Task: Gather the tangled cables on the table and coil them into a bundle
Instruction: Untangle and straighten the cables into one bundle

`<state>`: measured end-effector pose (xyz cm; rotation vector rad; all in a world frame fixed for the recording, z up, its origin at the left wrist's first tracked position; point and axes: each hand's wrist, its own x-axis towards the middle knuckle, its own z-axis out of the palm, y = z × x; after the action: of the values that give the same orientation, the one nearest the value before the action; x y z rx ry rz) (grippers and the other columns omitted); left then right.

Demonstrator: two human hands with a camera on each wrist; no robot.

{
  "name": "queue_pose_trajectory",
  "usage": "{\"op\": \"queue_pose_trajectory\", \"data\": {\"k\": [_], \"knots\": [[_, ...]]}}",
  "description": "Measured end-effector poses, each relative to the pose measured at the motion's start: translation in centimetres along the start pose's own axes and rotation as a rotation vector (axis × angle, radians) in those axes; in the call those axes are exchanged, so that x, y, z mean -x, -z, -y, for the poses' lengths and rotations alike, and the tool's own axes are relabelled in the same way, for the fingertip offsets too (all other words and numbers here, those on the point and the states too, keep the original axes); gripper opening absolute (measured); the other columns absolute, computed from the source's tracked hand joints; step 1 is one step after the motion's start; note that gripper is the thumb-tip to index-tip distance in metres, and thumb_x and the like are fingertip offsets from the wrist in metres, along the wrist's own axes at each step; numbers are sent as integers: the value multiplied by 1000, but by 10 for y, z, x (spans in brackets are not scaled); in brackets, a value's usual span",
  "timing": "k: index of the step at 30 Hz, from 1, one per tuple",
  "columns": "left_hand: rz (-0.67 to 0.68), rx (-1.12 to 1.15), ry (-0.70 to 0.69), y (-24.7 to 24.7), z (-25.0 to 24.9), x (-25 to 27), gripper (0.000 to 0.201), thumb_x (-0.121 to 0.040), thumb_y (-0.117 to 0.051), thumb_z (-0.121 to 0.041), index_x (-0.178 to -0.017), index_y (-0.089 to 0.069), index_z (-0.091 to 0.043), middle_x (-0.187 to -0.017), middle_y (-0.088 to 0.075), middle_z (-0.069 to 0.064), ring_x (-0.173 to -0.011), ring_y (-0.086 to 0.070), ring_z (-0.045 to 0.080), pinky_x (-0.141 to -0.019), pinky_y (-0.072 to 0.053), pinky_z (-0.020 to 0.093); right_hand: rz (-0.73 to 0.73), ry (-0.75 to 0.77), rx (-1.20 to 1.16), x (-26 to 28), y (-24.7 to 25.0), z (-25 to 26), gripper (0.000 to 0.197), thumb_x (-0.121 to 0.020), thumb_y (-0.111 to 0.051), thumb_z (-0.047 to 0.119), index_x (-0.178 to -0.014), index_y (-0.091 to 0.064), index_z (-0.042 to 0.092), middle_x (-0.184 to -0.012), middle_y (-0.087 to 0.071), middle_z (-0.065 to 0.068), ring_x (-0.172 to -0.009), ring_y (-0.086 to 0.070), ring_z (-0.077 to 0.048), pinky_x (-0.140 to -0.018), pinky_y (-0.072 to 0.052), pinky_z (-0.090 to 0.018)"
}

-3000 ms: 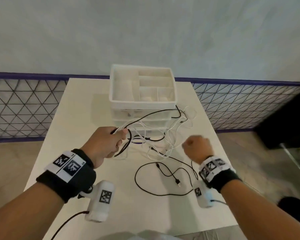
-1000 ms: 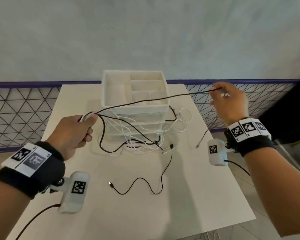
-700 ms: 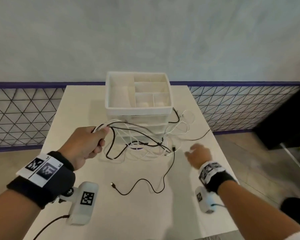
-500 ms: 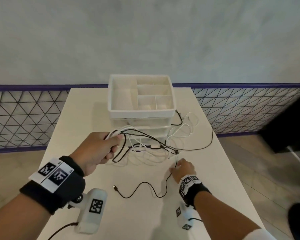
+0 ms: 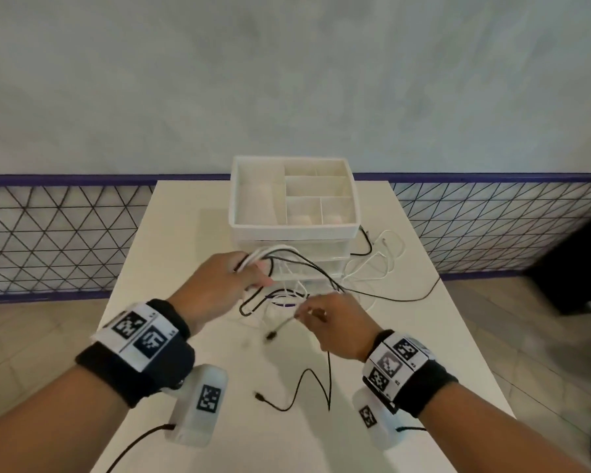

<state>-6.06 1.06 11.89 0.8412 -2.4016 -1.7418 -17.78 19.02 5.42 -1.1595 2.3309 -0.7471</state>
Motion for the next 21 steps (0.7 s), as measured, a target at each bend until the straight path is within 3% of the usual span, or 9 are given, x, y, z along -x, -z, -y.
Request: {"op": "queue_pose_trajectory", "data": {"k": [2,5,8,10,12,14,16,18,21], "knots": [[62,-71,-35,-8,-3,3,18,-94,-62,-27,-79,-64,-17,-76,-73,3,-69,-63,16,-67,-45,33,-122,113,-45,-7,11,22,16,-94,-61,18,-90,-77,17,-61,-62,14,-51,-53,-3,-56,-35,-8],[149,73,-32,-11,0,7,17,-101,-52,-26,-91,-61,-16,-77,-69,7,-74,-74,26,-80,-55,49,-252,113,-212,-13,29,40,10,-90,-69,19,-86,-78,20,-62,-68,3,-49,-48,-4,-53,-39,-10],[175,234,14,-4,3,9,23,-100,-53,-28,-114,-61,-12,-96,-69,16,-81,-72,35,-79,-59,48,-335,87,-347,-17,47,40,7,-88,-74,21,-89,-81,21,-65,-69,10,-55,-55,0,-59,-42,-8],[171,291,31,-2,4,7,29,-100,-52,-30,-124,-60,-15,-110,-72,16,-92,-73,35,-81,-59,46,-310,84,-396,-17,50,40,7,-87,-75,20,-90,-82,20,-70,-73,7,-58,-58,1,-61,-43,-7],[193,335,48,-3,0,8,28,-101,-51,-31,-123,-61,-16,-103,-74,14,-94,-72,35,-83,-59,49,-280,97,-446,-16,42,44,8,-87,-76,17,-91,-82,17,-73,-76,3,-56,-59,-2,-60,-45,-11],[222,365,63,-6,-3,9,28,-102,-50,-28,-119,-60,-9,-85,-65,16,-81,-70,36,-78,-60,50,-279,121,-466,-17,33,47,8,-86,-76,17,-92,-82,18,-76,-78,3,-62,-66,-9,-63,-51,-19],[241,335,72,-5,-4,10,25,-101,-51,-26,-115,-58,-6,-73,-53,10,-65,-62,28,-67,-61,44,-277,105,-460,-19,32,41,8,-84,-79,21,-91,-81,20,-61,-68,2,-50,-53,-13,-55,-44,-22],[247,222,70,4,-4,12,15,-101,-52,-25,-105,-58,-13,-67,-48,3,-52,-49,17,-49,-52,31,-262,48,-392,-22,41,22,10,-79,-83,25,-89,-79,23,-48,-47,9,-44,-36,-7,-50,-34,-17],[181,101,82,29,-4,12,13,-99,-56,-26,-98,-62,-15,-66,-45,1,-47,-33,10,-40,-23,19,-244,-82,-244,-22,66,-17,7,-78,-83,26,-80,-77,24,-42,-49,15,-40,-42,-1,-50,-32,-12]]}}
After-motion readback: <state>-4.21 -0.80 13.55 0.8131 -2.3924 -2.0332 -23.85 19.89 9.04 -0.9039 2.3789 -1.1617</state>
